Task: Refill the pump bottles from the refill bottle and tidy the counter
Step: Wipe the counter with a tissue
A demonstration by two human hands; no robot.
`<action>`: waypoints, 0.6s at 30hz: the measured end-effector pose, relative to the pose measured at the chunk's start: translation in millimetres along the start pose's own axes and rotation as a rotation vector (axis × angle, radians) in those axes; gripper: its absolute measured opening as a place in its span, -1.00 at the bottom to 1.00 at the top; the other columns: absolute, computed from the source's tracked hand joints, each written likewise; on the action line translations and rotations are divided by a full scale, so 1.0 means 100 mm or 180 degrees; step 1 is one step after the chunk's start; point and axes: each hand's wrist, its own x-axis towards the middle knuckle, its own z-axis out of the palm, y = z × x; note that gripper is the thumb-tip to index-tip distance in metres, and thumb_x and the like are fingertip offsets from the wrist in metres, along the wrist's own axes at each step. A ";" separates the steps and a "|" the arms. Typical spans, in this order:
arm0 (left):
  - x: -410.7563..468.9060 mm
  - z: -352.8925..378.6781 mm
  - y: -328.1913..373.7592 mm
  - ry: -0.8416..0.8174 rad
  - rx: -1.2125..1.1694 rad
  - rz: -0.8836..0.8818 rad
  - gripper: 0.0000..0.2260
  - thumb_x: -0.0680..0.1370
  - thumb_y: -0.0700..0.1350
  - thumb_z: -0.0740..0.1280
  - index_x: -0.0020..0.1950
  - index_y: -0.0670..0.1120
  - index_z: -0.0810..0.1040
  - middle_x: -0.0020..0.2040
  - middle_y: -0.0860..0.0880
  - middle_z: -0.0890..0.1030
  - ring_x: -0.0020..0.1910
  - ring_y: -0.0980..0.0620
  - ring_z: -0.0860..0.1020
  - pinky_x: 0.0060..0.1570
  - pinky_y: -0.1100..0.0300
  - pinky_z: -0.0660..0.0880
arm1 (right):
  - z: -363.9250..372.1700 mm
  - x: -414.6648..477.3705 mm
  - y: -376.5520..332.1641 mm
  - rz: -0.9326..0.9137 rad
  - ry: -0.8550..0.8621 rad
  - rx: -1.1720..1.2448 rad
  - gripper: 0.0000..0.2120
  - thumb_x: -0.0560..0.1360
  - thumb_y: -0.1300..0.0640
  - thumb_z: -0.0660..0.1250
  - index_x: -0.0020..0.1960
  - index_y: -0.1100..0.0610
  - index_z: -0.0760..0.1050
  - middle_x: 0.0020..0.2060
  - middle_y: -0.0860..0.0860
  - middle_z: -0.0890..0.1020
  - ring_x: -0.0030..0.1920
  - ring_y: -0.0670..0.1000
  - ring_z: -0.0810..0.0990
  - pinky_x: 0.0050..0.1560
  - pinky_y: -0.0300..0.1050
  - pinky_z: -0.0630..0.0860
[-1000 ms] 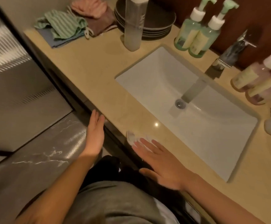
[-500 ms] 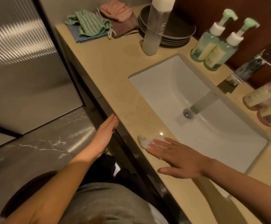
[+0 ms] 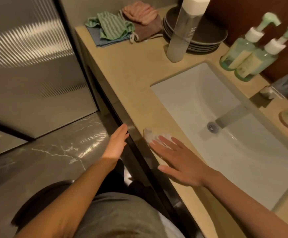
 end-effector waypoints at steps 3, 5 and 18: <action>0.14 -0.01 0.06 0.0031 -0.0113 -0.0017 -0.53 0.65 0.03 0.05 0.53 -0.05 0.08 0.50 0.03 0.21 0.42 0.06 0.27 0.42 0.10 0.21 | 0.14 -0.60 -0.02 0.0136 -0.0243 -0.0109 -0.42 0.61 -0.21 -0.07 0.54 -0.09 -0.17 0.53 -0.17 -0.09 0.52 -0.11 -0.20 0.47 -0.14 -0.27; 0.28 -0.04 0.14 0.0074 -0.0224 0.0002 -0.53 0.65 0.02 0.06 0.53 -0.04 0.07 0.50 0.04 0.19 0.45 0.05 0.24 0.43 0.08 0.19 | 0.24 -0.96 -0.02 0.0312 -0.0345 -0.0287 -0.41 0.60 -0.21 -0.04 0.55 0.01 -0.01 0.53 -0.12 0.03 0.53 -0.04 -0.02 0.48 -0.15 -0.11; 1.15 -0.51 0.74 0.0447 -0.0246 0.0144 -0.53 0.65 0.02 0.09 0.54 0.04 0.06 0.52 0.02 0.17 0.47 0.00 0.18 0.42 0.12 0.13 | -0.30 0.54 0.12 0.0809 0.0029 0.0122 -0.40 0.59 -0.25 -0.09 0.51 -0.16 -0.29 0.51 -0.18 -0.18 0.48 -0.17 -0.32 0.42 -0.22 -0.41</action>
